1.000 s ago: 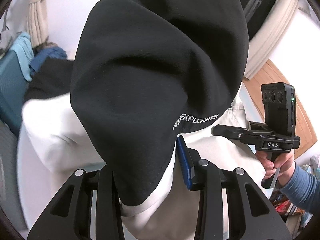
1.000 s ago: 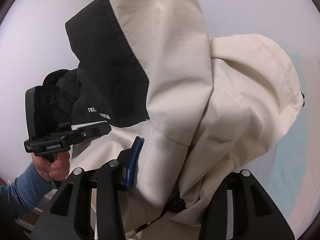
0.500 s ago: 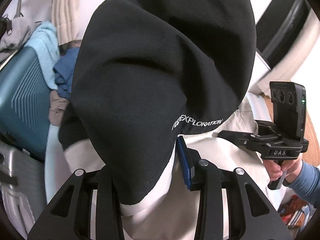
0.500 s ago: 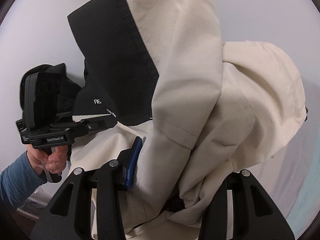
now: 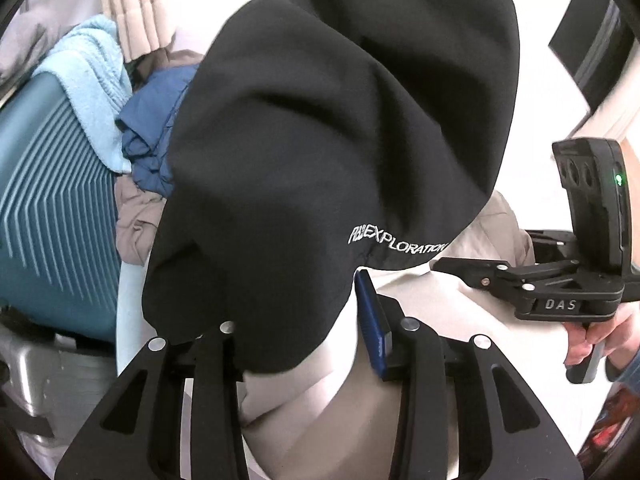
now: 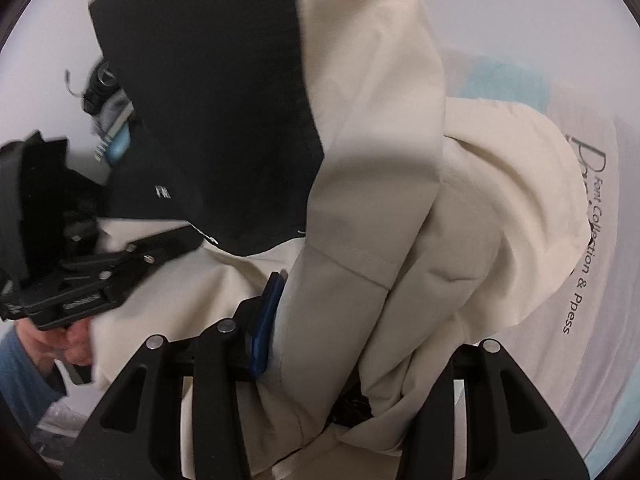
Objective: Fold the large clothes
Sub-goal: 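Carry the jacket bundle with both tools toward the clothes pile by the suitcases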
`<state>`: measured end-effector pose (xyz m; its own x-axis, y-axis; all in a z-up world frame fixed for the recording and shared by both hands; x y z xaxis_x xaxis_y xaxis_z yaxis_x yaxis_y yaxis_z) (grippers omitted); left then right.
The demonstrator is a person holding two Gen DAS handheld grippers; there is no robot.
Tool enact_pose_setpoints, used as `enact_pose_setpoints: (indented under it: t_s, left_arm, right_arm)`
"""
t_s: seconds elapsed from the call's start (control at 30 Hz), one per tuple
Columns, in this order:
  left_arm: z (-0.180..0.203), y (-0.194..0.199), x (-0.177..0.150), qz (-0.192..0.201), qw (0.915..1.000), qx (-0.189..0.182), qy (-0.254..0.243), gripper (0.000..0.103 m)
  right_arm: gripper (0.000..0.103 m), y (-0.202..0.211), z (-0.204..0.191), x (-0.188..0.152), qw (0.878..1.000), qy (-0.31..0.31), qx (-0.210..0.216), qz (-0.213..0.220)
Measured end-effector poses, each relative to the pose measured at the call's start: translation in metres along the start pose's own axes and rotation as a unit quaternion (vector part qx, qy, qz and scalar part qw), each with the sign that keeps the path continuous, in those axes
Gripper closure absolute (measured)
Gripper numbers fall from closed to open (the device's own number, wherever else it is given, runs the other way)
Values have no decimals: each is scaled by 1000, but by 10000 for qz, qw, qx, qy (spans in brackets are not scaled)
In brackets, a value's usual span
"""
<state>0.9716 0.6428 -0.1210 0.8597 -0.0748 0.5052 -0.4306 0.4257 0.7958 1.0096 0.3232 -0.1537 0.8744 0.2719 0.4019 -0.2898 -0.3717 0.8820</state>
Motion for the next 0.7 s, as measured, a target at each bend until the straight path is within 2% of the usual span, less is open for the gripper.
enact_pose_setpoints:
  t_s: [0.17,0.33,0.37,0.4,0.57,0.7]
  left_arm:
    - [-17,-15,-10,69,9998,148,78,64]
    - [-31,-7,-24,204,9992,241,264,64]
    - [-36,-7,-27,231,9989,277,283,63]
    - [-40,-5,-31,284,9985,298,367,63]
    - [-42,3,-46,503,9962,364,615,61]
    - [-32,9,-47,566,9957,431,591,61]
  right_arm:
    - [61,-29,0,5,9999,-115,1,-77]
    - [60,-31,-28,7,10000,78,-30,49]
    - [60,-34,-31,23,9999,118,-48,64]
    - [59,-35,-40,25,9998,170,-79,81]
    - [58,-33,-48,17,9990,367,-218,139]
    - [57,-32,-50,18,9989,373,-239,150]
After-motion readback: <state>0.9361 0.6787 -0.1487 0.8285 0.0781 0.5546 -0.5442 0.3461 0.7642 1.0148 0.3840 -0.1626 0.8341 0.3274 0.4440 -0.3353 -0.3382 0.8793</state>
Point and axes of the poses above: each gripper's, at about its wrist camera, not at the fingertips, and y roughly against the way its jaws point, z to its right, x to its top, the point moved 3 cm from there along -y, roughly the way its jaws point, and after that the axes turned 9 degrees about -x, right-handed, at the moved point
